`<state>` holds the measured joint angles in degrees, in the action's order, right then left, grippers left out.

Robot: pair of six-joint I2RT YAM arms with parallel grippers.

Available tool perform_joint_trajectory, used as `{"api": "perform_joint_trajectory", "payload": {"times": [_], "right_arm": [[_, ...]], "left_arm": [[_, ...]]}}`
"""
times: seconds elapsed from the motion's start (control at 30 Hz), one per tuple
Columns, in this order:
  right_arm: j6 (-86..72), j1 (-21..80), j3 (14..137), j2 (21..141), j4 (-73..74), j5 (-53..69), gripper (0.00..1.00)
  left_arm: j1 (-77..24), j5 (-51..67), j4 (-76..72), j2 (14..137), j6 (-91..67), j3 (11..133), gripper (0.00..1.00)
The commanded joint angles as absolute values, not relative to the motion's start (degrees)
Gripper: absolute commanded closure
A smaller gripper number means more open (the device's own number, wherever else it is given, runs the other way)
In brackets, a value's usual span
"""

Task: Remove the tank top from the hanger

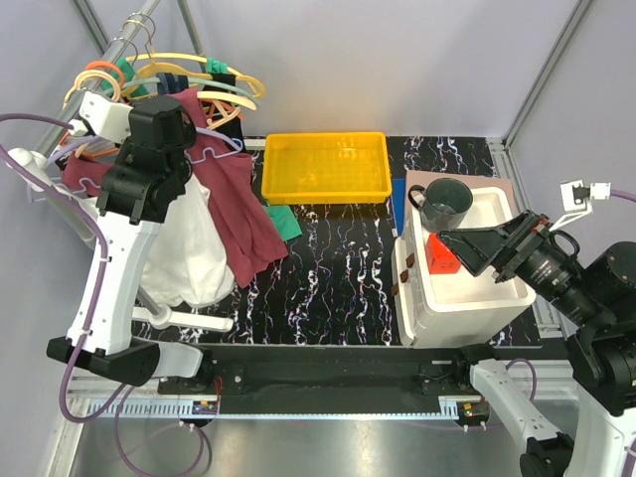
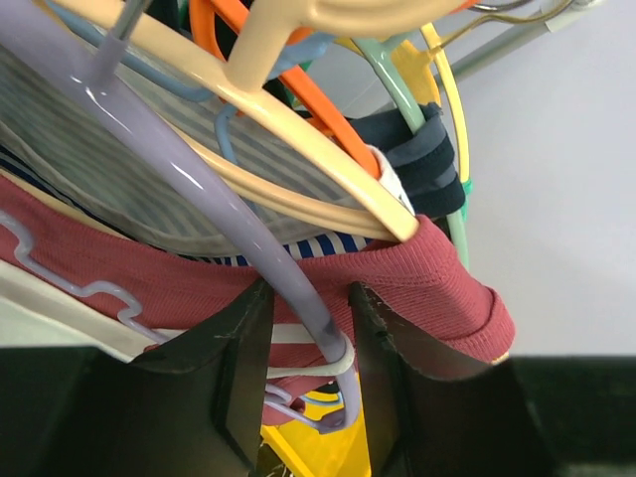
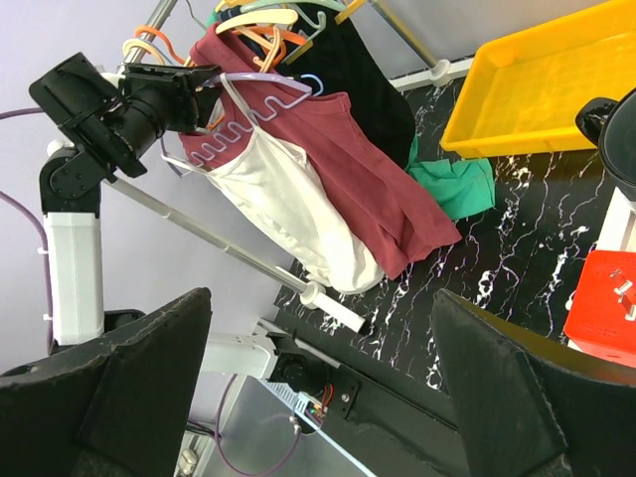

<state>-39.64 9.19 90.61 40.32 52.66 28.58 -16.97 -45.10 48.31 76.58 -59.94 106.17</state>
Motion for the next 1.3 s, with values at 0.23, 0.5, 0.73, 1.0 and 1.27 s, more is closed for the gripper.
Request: {"api": "perform_joint_trajectory", "payload": {"times": [0.23, 0.5, 0.73, 1.0, 1.27], "right_arm": [[-36.7, 9.0, 94.8, 41.7, 53.5, 28.3, 0.00], [-36.3, 9.0, 95.6, 42.6, 53.6, 28.5, 0.00], [-37.0, 9.0, 94.7, 42.6, 53.6, 28.7, 0.00], [-37.0, 9.0, 94.0, 42.7, 53.6, 29.0, 0.00], [-35.8, 9.0, 92.9, 42.7, 53.7, 28.8, 0.00]], "left_arm": [[-17.0, -50.5, 45.7, 77.8, -60.2, 108.5, 0.81], [-17.0, -49.2, 45.1, 75.8, -58.4, 109.5, 1.00], [-17.1, -47.6, 44.6, 72.1, -58.4, 109.1, 1.00], [-17.5, -38.3, 40.2, 65.1, -59.6, 101.4, 1.00], [-25.2, -37.3, 37.4, 59.2, -59.7, 90.8, 1.00]]}}
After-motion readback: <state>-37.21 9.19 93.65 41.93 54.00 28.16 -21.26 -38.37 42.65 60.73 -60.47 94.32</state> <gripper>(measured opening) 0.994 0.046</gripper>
